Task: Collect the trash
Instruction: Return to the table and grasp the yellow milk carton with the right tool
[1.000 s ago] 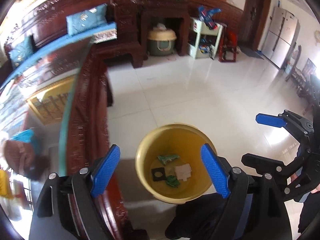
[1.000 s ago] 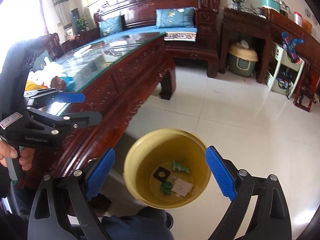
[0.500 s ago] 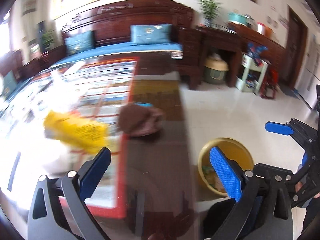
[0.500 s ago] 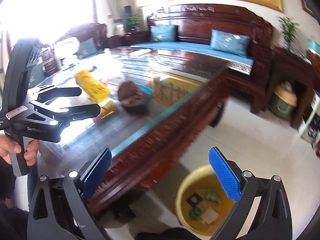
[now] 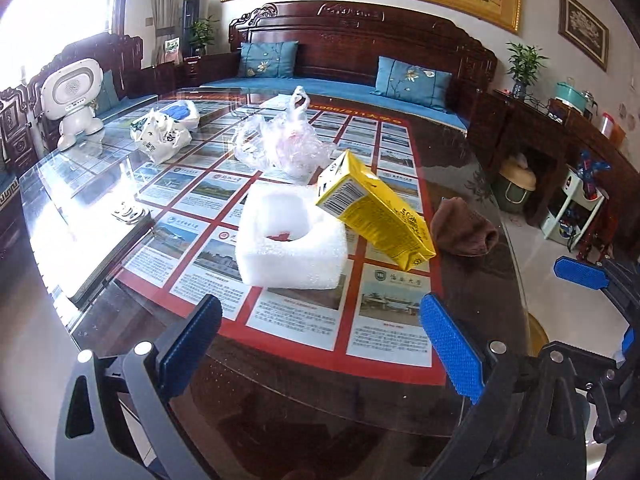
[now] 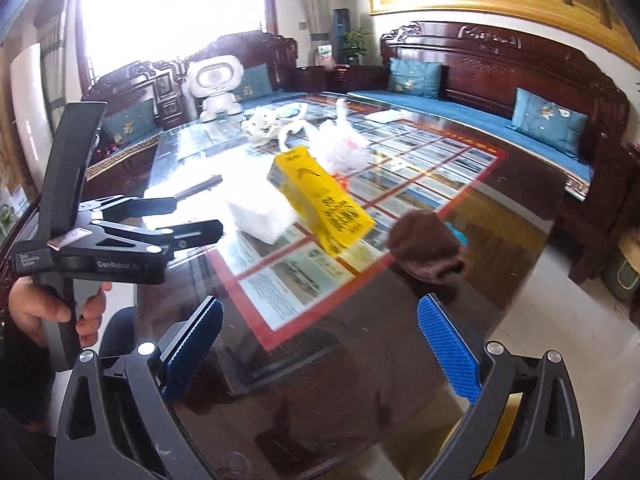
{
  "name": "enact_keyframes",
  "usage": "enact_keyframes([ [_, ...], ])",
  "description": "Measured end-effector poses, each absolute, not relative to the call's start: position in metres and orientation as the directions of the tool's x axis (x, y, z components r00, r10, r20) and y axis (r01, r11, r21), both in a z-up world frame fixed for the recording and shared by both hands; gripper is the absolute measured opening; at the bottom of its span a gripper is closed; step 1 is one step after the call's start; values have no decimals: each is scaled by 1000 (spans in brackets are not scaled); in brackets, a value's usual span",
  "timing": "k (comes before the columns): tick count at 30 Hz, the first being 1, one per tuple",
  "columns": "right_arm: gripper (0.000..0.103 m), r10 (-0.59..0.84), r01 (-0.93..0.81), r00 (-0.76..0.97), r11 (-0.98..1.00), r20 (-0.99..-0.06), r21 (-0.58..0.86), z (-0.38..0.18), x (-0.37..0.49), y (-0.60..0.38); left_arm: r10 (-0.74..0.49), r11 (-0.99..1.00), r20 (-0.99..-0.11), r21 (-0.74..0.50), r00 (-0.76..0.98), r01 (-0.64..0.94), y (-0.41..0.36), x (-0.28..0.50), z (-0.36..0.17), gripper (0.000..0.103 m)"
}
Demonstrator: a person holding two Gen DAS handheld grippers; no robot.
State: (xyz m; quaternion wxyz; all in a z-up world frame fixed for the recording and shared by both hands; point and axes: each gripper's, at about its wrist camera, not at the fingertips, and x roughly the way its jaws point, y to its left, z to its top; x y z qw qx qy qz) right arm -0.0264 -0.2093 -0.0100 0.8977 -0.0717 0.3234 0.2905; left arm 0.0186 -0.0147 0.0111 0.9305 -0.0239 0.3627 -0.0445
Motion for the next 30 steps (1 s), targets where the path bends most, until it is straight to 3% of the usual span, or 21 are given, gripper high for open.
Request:
enact_keyframes([
  [14,93,519,-650,593,760,-616,15,-22,26,-174,-91,995,-699,-86,709,44,-2,45,-8,99],
  [21,84,513,-705,515,709,-687,0,-39,80,-154,-88,995,-728,-101,680,20,2,64,-20,99],
  [27,85,457,-742,508,663,-730,-102,-53,108,-138,-92,994,-747,-112,658,11,6,72,-30,99],
  [30,85,483,-760,464,647,-743,-54,-56,120,-136,-99,993,-754,-115,649,18,6,76,-33,99],
])
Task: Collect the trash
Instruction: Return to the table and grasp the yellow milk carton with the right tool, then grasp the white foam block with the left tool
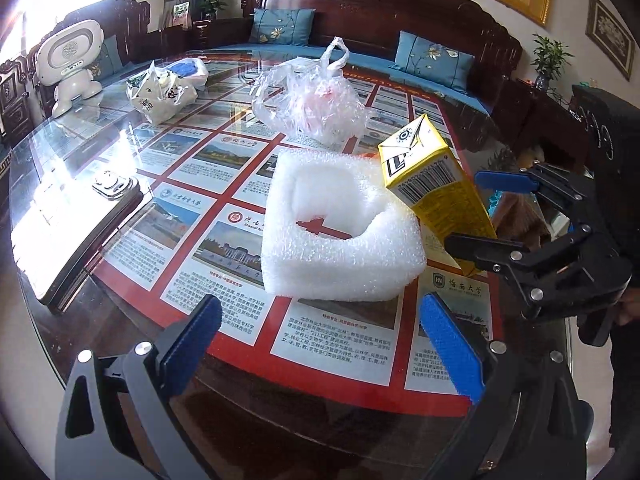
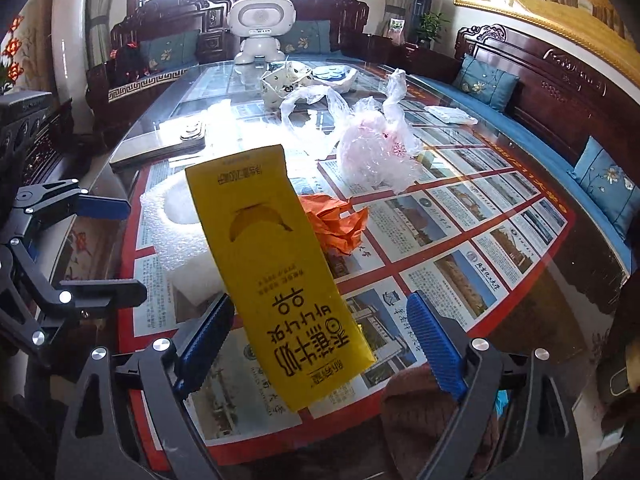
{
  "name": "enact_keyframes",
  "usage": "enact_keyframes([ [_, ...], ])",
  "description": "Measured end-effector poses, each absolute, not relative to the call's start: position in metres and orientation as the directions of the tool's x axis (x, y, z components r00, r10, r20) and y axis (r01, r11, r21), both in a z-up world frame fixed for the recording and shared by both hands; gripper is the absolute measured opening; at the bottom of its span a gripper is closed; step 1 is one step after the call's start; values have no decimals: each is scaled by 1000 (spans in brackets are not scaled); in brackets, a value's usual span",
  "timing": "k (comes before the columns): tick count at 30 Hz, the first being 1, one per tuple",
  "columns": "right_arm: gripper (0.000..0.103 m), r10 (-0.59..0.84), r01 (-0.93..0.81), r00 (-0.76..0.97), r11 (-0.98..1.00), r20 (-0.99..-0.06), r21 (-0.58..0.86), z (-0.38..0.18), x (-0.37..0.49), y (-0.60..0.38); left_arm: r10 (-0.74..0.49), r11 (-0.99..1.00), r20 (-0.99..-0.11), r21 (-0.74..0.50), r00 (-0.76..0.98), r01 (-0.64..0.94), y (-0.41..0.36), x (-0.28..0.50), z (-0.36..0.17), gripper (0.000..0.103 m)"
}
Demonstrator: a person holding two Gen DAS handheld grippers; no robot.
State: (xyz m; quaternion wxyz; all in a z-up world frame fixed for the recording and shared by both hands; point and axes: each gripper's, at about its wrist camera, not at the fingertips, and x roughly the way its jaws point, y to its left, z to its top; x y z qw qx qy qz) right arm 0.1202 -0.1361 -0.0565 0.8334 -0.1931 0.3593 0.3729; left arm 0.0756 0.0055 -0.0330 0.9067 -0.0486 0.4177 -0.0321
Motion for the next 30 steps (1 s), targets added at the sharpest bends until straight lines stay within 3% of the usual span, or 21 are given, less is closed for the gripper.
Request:
enact_keyframes([
  [2,80,500,-772,421,635,-757,-11,-61,126,-135,-102,993,-757,-113,645,25,3,78,-35,99],
  [3,67,512,-781,399,625,-760,11,-62,127,-134,-104,993,-758,-112,644,28,2,78,-35,99],
  [7,51,515,-782,399,623,-759,13,-60,119,-136,-116,992,-760,-116,639,41,-2,80,-36,99],
  [17,50,551,-741,444,669,-707,55,-38,100,-163,-95,991,-756,-134,647,-11,-3,99,-35,99],
  [30,49,558,-728,431,679,-709,92,-40,103,-166,-82,990,-772,-137,631,-38,-11,126,-42,99],
])
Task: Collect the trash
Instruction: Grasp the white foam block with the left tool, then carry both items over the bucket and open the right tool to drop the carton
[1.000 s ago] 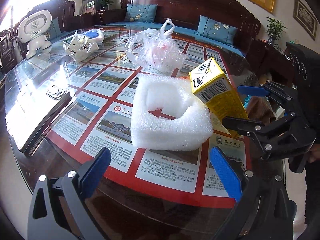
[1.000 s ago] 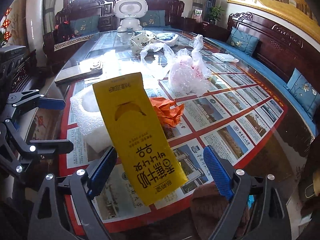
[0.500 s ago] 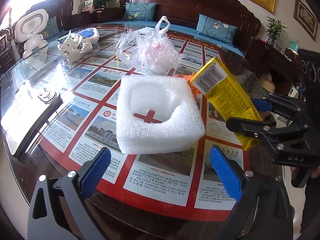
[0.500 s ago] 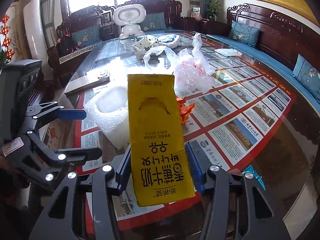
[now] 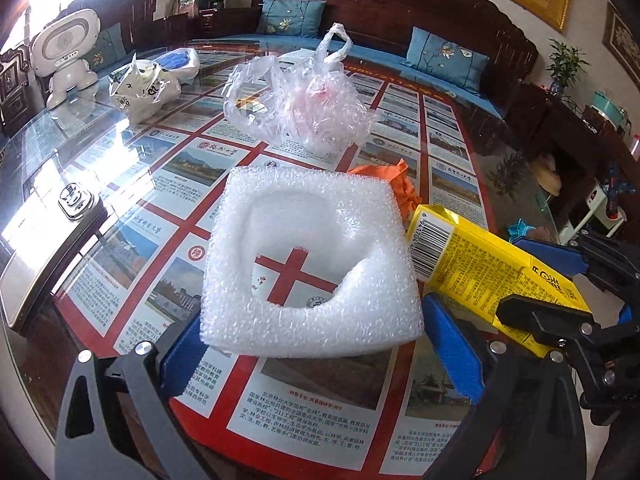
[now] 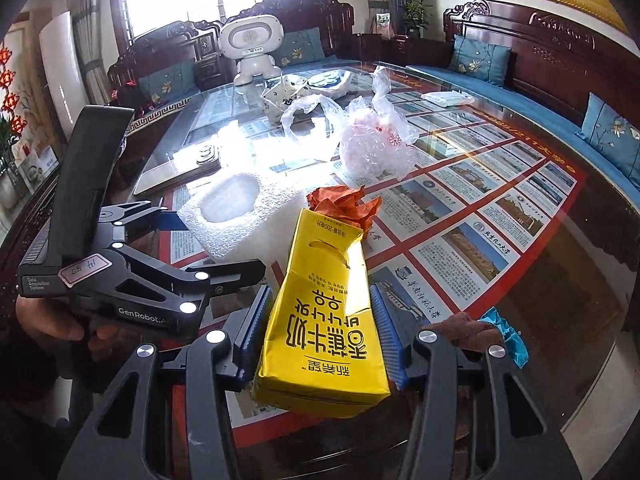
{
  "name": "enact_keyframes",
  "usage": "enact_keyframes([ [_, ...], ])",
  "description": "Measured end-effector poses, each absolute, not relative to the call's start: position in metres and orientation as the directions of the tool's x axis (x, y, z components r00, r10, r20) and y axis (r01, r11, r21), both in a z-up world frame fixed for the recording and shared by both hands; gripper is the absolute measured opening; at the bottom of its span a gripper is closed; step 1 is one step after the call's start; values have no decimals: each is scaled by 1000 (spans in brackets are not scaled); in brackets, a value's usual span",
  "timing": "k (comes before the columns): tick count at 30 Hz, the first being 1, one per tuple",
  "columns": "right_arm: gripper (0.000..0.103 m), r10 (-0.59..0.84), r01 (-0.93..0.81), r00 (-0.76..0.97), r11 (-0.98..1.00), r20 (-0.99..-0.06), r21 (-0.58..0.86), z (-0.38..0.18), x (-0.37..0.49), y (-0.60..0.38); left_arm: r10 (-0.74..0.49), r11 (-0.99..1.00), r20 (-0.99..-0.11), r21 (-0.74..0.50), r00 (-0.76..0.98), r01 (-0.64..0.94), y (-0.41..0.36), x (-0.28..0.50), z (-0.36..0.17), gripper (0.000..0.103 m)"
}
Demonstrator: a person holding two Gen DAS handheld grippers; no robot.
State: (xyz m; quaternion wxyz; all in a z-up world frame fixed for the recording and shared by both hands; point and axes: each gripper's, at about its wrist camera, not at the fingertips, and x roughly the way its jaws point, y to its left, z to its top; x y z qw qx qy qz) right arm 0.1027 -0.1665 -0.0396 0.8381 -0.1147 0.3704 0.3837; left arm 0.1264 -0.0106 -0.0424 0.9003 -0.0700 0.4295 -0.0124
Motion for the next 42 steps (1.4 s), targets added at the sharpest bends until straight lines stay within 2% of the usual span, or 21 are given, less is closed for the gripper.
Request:
enact_keyframes([
  [1,49,558,-726,433,681,-708,93,-39,102,-168,-89,988,-771,-146,630,-39,-10,127,-43,97],
  [3,49,563,-721,434,685,-704,103,-39,101,-171,-92,987,-772,-155,629,-47,-7,127,-44,87],
  [15,49,576,-693,476,711,-665,119,-23,83,-189,-100,988,-732,-153,674,-19,-7,104,-25,84],
  [22,49,577,-656,524,742,-626,134,-9,59,-214,-140,989,-700,-138,700,59,-31,77,1,84],
  [31,49,500,-544,644,831,-579,112,9,3,-290,-272,959,-705,-141,655,247,-112,59,9,84],
  [42,49,355,-345,715,929,-602,137,-9,-54,-410,-400,874,-750,-138,527,466,-250,52,-12,84],
])
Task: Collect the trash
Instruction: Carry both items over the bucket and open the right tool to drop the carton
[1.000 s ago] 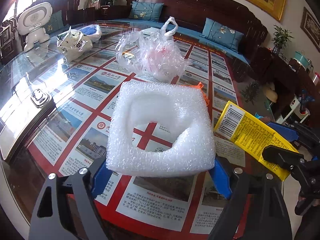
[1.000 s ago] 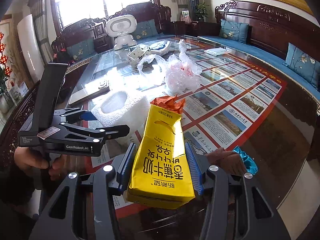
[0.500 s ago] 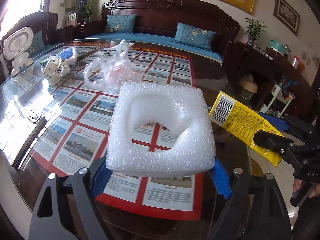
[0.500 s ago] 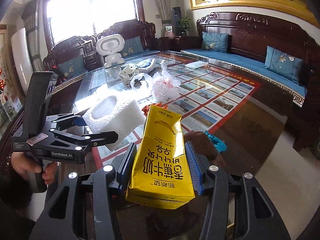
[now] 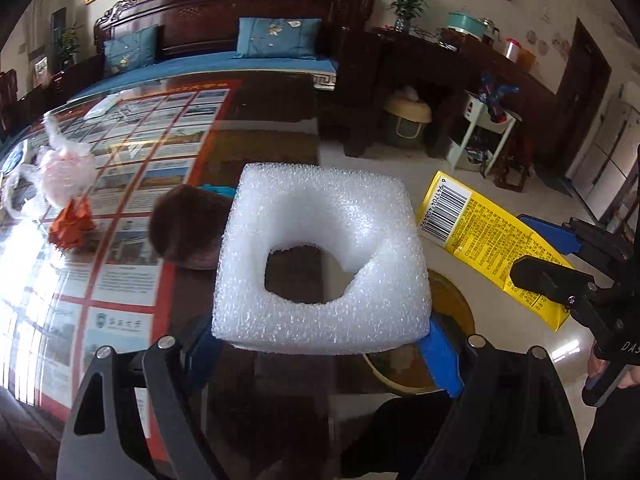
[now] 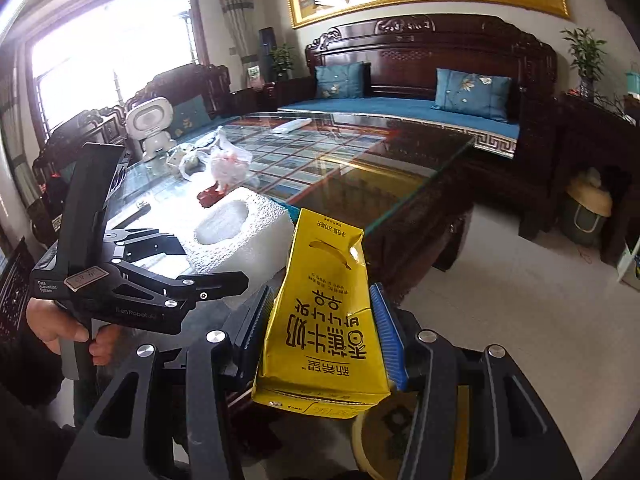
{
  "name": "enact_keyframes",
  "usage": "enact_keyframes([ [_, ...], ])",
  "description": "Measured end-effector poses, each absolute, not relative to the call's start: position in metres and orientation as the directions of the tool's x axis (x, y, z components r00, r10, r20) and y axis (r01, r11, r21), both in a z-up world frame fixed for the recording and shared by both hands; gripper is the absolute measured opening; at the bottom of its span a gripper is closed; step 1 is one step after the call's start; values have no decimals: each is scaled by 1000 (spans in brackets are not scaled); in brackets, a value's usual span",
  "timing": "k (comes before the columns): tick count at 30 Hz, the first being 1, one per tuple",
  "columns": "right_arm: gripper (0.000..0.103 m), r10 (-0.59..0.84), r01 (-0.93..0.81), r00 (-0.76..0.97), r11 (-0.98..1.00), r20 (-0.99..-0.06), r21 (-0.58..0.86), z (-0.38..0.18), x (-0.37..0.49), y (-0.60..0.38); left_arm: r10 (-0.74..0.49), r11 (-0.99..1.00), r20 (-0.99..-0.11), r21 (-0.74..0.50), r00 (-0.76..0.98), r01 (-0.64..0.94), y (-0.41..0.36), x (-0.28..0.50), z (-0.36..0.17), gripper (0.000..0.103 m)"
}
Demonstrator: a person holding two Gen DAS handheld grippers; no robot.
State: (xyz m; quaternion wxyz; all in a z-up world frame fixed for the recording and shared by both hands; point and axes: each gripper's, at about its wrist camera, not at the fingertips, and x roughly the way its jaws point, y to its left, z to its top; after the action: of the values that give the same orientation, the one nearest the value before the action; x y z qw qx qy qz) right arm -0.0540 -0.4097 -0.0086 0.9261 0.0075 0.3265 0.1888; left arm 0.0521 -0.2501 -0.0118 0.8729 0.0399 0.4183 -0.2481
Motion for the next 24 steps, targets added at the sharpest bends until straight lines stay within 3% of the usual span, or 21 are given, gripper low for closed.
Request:
enact_keyframes([
  [11,49,225,-123,679,973,-699,194,-73,-83,-507,-442,777,-826,-157,350,610,-362,65,-59,85],
  [20,50,208,-62,588,975,-781,213,-124,-66,-537,-394,765,-864,-120,312,633,-395,75,-85,85],
  [22,57,209,-62,550,976,-809,210,-134,-60,-536,-385,765,-871,-116,306,633,-398,76,-89,85],
  [23,67,195,-58,542,979,-817,195,-138,-56,-537,-383,766,-873,-116,303,633,-399,77,-90,85],
  [24,68,178,-51,546,982,-818,180,-139,-55,-536,-380,766,-875,-116,300,633,-399,77,-92,85],
])
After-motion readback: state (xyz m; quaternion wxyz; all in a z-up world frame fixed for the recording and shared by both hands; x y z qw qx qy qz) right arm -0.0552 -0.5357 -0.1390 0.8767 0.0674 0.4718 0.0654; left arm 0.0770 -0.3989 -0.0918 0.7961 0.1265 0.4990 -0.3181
